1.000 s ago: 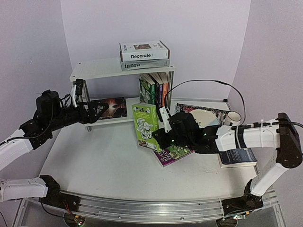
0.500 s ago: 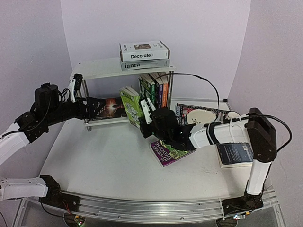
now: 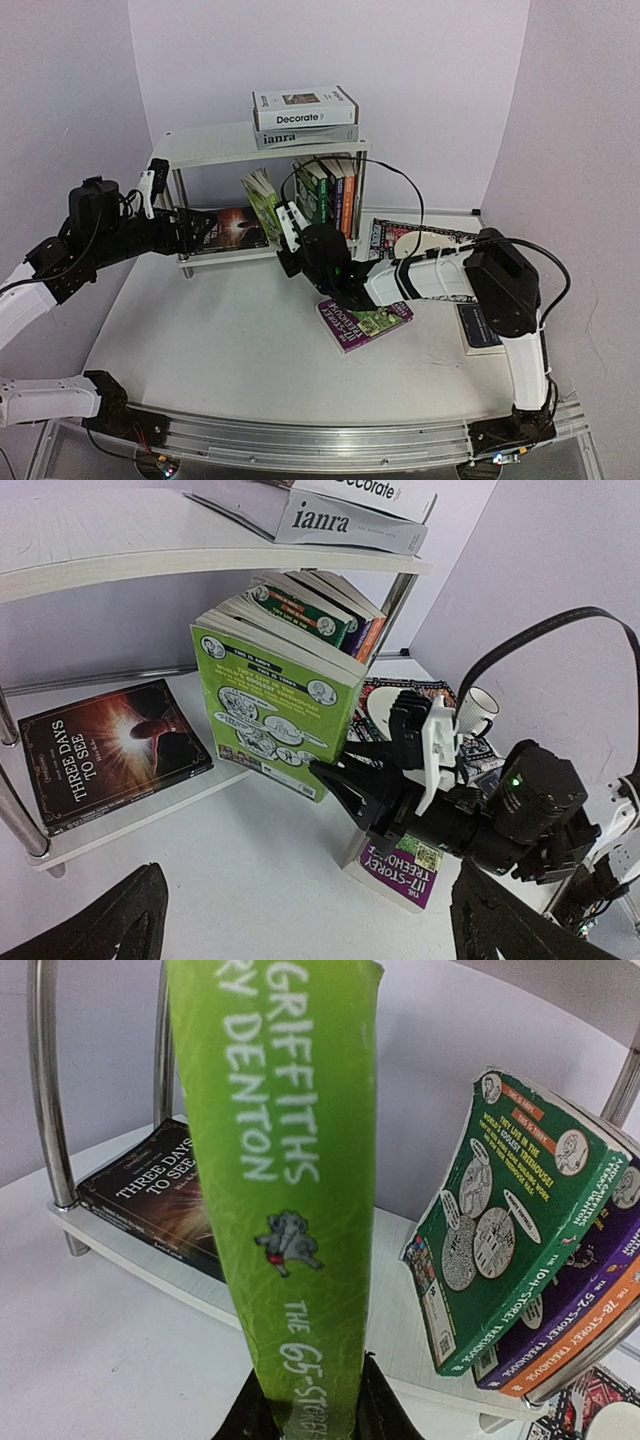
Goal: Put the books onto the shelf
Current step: Place the book on the shelf.
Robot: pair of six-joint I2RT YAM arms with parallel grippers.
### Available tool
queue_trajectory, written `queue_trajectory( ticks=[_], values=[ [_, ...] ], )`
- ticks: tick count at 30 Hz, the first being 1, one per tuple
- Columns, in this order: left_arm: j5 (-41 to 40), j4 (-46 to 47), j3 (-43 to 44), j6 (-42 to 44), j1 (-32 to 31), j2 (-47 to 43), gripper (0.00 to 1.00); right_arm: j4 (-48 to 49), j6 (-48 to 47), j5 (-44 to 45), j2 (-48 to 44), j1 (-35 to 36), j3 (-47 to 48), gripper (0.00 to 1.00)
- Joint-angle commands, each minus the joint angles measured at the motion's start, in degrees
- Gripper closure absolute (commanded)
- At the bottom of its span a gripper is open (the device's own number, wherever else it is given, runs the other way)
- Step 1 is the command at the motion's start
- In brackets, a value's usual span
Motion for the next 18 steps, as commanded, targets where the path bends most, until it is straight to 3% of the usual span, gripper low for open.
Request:
queue_trajectory(
  ticks=[1, 11, 18],
  values=[
    [-1.55, -0.46, 2.93, 1.42, 0.13, -0.19, 0.0, 11.79, -1.27, 2.06, 2.15, -2.34, 6.93, 1.0],
    [-2.02, -0.72, 3.8, 1.21, 0.13, 1.52, 0.0, 13.49, 3.73, 0.49, 8.98, -6.52, 12.58, 1.0],
    [-1.51, -0.65, 4.45, 0.84, 0.13, 3.24, 0.0, 14.36, 7.31, 4.26, 14.0, -7.95, 17.81, 1.0]
  ],
)
